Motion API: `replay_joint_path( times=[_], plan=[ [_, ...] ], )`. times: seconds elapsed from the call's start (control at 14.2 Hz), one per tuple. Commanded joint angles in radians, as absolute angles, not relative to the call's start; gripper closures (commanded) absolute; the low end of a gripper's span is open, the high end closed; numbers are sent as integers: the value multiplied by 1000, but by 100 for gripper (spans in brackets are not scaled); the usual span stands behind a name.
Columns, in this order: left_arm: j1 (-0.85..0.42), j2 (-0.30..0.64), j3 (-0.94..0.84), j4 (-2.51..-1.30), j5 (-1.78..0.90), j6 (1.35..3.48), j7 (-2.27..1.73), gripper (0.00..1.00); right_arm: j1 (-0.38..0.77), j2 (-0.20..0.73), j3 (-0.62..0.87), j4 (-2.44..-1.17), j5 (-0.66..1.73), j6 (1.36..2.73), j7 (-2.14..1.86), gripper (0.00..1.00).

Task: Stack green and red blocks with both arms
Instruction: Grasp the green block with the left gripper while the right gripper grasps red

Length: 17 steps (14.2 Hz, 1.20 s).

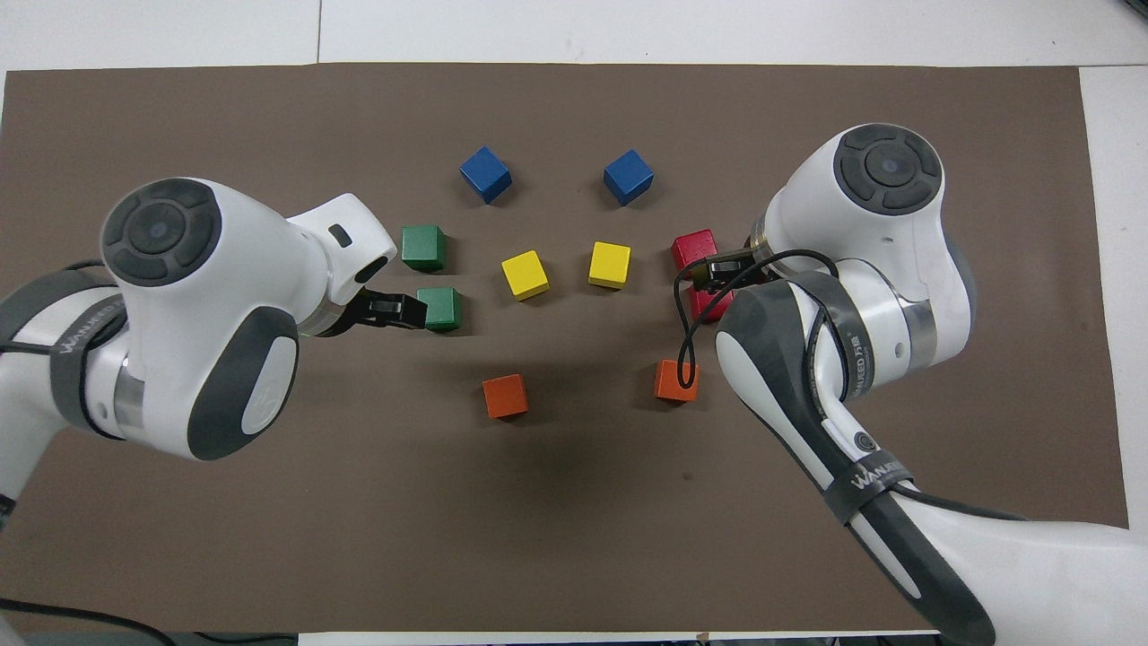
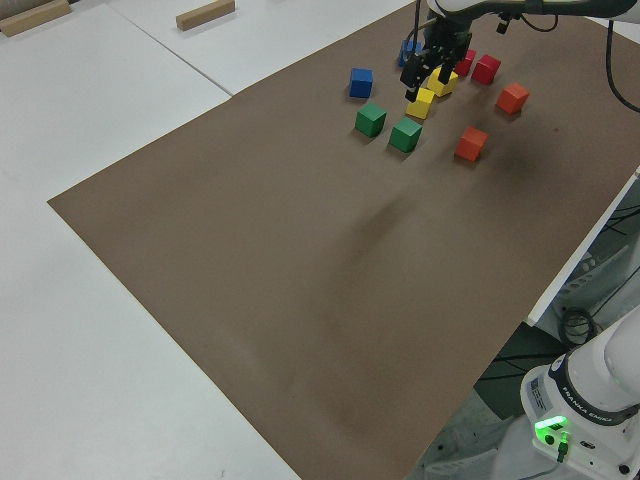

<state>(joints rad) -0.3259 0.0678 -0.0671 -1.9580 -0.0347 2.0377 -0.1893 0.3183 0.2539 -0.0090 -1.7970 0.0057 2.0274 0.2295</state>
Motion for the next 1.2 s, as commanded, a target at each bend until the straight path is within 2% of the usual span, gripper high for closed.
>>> replay_joint_path(
  times=[0.0,0.56,1.13],
  plan=[
    [-370,104,-51,-1983,-48,2118,-259,0,328,271,-12,-1821,0,2082,285,0],
    [-385,285,-49,-1950,-48,2261,-362,0,336,305,-12,-1901,0,2218,290,0],
    [-385,365,-48,-1922,-40,2338,-399,0,359,354,-12,-1917,0,2287,321,0]
  ],
)
